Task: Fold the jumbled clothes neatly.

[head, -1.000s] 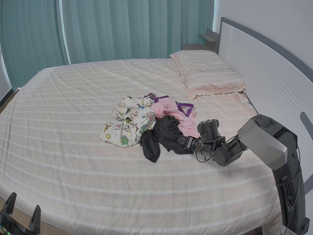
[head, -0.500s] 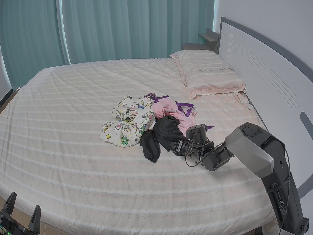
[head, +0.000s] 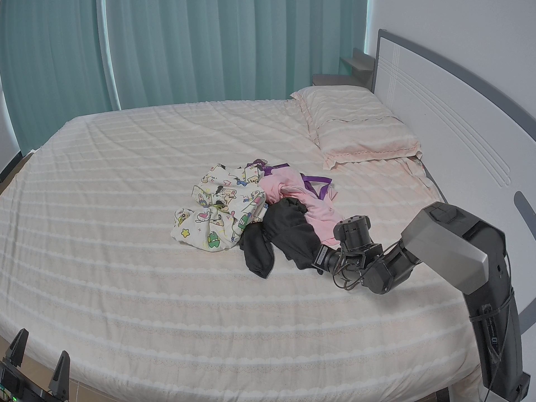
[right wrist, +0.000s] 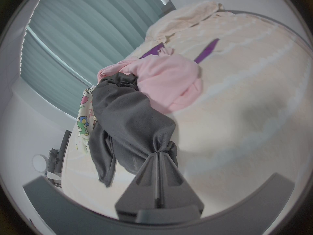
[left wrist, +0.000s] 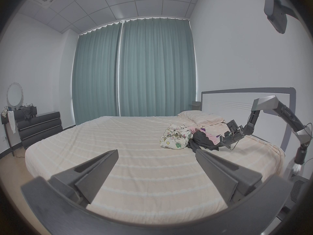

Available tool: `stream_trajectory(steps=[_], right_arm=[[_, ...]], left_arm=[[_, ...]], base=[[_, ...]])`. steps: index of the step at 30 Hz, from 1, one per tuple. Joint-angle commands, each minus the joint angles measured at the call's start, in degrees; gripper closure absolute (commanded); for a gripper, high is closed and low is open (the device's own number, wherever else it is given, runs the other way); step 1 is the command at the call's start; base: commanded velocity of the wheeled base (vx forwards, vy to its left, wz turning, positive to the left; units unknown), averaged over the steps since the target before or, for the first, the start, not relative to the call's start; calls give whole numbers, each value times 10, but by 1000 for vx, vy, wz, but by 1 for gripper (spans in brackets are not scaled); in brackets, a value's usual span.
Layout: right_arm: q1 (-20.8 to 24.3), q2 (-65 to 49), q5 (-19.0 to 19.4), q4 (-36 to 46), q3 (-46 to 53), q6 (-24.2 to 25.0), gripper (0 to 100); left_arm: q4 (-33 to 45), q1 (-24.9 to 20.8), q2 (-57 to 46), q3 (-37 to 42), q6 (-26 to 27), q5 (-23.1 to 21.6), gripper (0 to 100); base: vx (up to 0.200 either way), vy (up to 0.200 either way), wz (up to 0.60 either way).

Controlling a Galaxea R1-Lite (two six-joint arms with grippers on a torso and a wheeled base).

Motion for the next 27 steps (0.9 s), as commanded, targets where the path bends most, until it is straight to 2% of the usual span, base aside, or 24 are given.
stream_trajectory(steps=[1, 3, 5, 12, 17, 21, 24, 27], right_arm=[[-5, -101, 75, -2, 108, 39, 100], [-3, -120, 100, -20, 147, 43, 100], [-2, -126, 104, -34, 164, 44, 100], [1, -173, 128, -148, 336, 38, 100], [-2, -220, 149, -189, 436, 29, 100], [-2, -279, 189, -234, 533, 24, 100], [-4, -306, 202, -273, 591, 17, 100], [-8, -320, 204, -308, 643, -8, 100]], left_arm=[[0, 0, -9, 9, 0, 0, 0], [0, 0, -9, 9, 0, 0, 0], [0, 0, -9, 10, -1, 0, 0], [0, 0, -9, 9, -1, 0, 0], [0, 0, -9, 10, 0, 0, 0], [-1, -2, -6, 9, 2, -11, 0], [-2, -2, -5, 9, 5, -14, 0], [-11, -1, -9, 1, 13, -41, 0]], base=[[0, 0, 0], [0, 0, 0], [0, 0, 0], [0, 0, 0], [0, 0, 0], [0, 0, 0], [0, 0, 0], [0, 0, 0]])
